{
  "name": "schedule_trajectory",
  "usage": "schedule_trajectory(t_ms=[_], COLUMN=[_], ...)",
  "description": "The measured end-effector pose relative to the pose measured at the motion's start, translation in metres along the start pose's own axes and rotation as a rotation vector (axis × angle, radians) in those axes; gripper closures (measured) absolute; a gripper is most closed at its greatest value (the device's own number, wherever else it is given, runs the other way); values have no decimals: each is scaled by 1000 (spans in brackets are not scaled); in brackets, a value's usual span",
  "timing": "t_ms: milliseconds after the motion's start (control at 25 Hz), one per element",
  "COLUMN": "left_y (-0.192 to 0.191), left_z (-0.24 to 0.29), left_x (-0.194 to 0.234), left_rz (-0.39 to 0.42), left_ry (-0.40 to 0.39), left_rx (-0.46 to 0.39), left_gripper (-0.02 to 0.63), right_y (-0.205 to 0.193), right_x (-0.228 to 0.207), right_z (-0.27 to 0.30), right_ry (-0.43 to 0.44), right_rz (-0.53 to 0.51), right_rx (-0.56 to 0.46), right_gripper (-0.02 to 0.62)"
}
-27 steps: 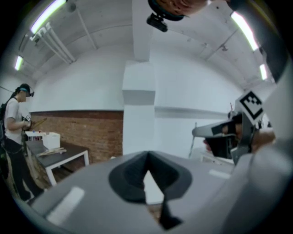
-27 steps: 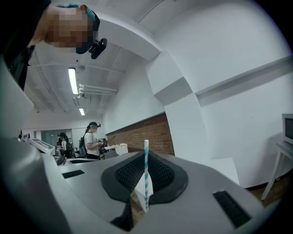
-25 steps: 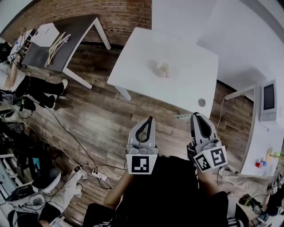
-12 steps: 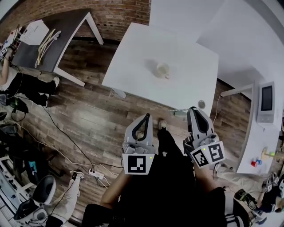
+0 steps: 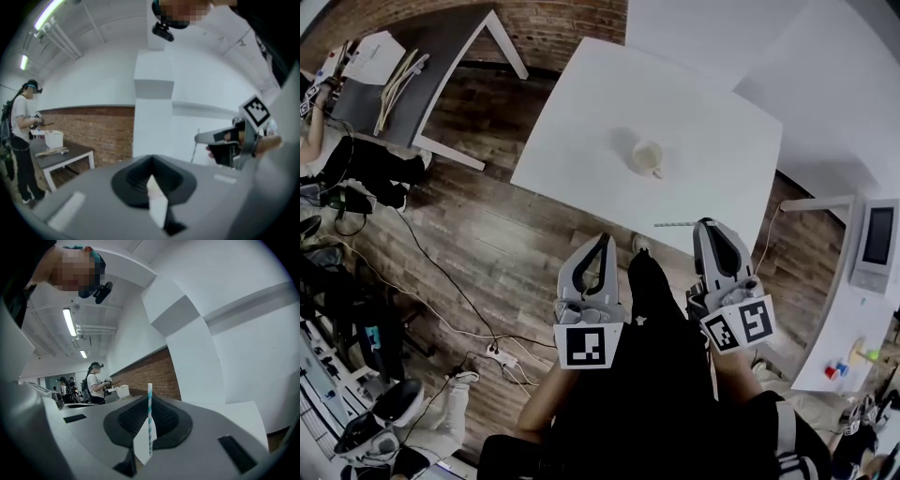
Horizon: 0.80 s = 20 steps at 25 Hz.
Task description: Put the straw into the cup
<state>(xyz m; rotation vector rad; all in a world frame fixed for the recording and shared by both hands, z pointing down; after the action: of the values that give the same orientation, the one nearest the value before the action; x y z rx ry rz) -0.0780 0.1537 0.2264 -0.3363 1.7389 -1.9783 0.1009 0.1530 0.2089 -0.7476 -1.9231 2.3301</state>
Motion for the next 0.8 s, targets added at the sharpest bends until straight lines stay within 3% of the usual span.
schedule_trajectory(t_ms=[80, 280, 480, 800], left_y=[-1, -12, -22, -55], left_z=[17, 62, 97, 136], left_x=[-3, -10, -9, 11], left_rz=[-54, 3, -76, -107], left_ry=[22, -7, 32, 67], left_rx=[2, 61, 69, 124], left_gripper=[603, 603, 603, 603], right_y=[1, 1, -6, -25], right_x=[-13, -45, -67, -95], right_z=[10, 43, 71, 116], right_ry=[4, 21, 30, 45], right_rz=[8, 24, 42, 67], right_rx=[11, 29, 43, 89], right_gripper=[572, 572, 572, 572])
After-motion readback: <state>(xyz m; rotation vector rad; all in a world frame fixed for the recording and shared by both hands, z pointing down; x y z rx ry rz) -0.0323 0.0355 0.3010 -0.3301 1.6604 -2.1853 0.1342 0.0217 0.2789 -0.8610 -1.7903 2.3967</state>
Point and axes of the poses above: the fingertips, and each gripper's own axes: z forward along the fingers, x to its left, y out of its top, the point moved 4 cm from there along -z, backward along the fingers, and after that the axes turned 6 degrees about z, right-handed, at the moved point
